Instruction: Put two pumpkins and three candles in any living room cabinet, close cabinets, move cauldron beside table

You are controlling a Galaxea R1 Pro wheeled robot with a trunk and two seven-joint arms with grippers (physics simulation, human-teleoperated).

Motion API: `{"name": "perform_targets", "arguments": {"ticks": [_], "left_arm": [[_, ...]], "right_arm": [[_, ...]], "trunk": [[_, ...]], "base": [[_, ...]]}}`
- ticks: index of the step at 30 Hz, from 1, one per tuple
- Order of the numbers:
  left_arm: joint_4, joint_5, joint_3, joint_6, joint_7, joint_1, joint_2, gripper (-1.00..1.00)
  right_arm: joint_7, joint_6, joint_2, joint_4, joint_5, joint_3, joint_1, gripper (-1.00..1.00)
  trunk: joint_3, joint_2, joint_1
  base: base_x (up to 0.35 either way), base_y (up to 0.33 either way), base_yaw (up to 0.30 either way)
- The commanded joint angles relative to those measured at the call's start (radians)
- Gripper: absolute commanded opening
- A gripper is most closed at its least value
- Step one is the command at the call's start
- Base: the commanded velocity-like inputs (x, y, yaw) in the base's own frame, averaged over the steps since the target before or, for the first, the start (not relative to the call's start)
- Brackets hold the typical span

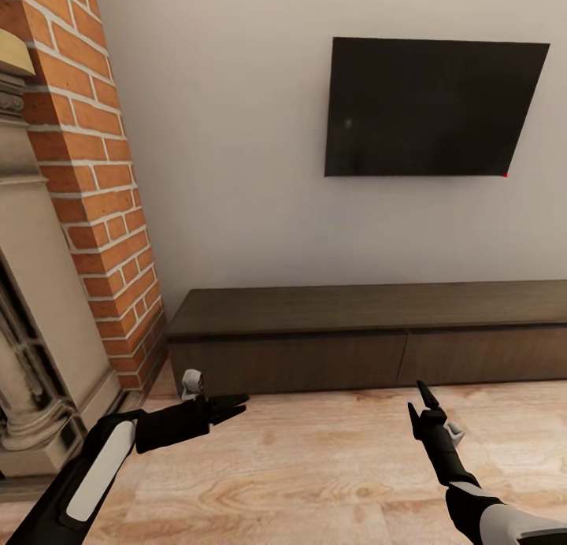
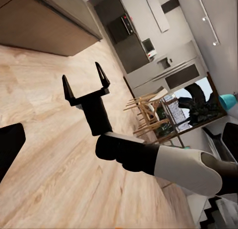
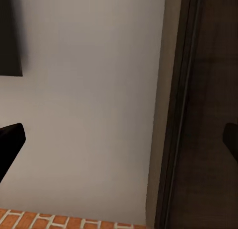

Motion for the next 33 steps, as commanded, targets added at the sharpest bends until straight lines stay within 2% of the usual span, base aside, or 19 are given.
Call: {"name": "perform_targets", "arguments": {"ticks": [1,13,24,33], "left_arm": [[-0.004,0.001,-0.001,0.004,-0.002,0.001,0.001,1.00],[-0.011,0.023,-0.002,0.002,-0.002,0.007,0.001,1.00],[-0.010,0.022,-0.004,0.002,-0.002,0.007,0.000,1.00],[-0.010,0.023,-0.004,0.002,-0.002,0.007,0.002,1.00]], "right_arm": [[0.006,0.010,0.000,0.004,-0.011,0.008,-0.002,1.00],[0.020,0.010,0.000,0.004,-0.013,0.008,-0.002,1.00],[0.020,0.009,0.000,0.004,-0.012,0.008,-0.002,1.00],[0.020,0.009,0.000,0.004,-0.012,0.008,-0.002,1.00]], "trunk": [[-0.001,0.000,0.000],[-0.001,0.000,0.000],[-0.001,0.000,0.000],[-0.001,0.000,0.000]], "base": [[0.000,0.000,0.000],[0.097,0.000,0.000],[0.282,0.000,0.000],[0.032,0.000,0.000]]}}
